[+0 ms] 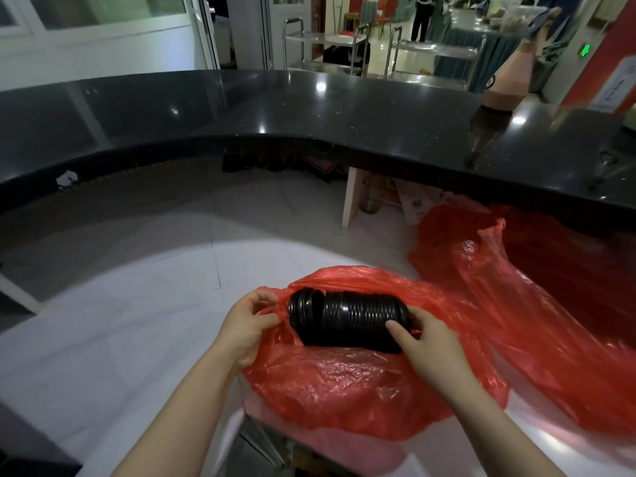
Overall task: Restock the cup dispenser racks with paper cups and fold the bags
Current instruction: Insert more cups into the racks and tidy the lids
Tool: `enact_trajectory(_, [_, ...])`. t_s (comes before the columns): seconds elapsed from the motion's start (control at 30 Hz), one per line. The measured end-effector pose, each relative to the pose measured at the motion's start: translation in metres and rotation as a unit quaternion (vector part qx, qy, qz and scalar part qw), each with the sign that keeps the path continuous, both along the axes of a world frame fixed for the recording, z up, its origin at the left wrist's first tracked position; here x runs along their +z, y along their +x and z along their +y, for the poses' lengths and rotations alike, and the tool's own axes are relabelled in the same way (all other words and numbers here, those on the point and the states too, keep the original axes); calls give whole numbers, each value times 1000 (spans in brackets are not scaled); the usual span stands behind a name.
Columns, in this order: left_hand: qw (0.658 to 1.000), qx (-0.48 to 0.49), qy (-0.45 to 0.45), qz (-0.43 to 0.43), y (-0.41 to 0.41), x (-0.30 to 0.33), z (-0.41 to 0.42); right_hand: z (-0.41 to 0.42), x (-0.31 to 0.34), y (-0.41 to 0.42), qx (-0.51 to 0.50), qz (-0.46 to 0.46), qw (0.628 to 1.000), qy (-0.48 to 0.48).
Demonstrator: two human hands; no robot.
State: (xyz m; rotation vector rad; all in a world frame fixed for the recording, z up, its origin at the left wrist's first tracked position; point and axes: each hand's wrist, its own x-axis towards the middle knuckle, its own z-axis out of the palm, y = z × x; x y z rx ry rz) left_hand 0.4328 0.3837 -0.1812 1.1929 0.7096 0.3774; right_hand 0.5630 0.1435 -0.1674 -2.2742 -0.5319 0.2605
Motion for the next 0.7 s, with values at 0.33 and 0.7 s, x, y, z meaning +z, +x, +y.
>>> enact_trajectory(0.33, [985,-137,94,44,12,1,-30,7,5,-12,19,-9,998,-62])
enact_trajectory(0.7, [902,-54,408,128,14,6,-15,20,1,-6,43,-70,985,-149])
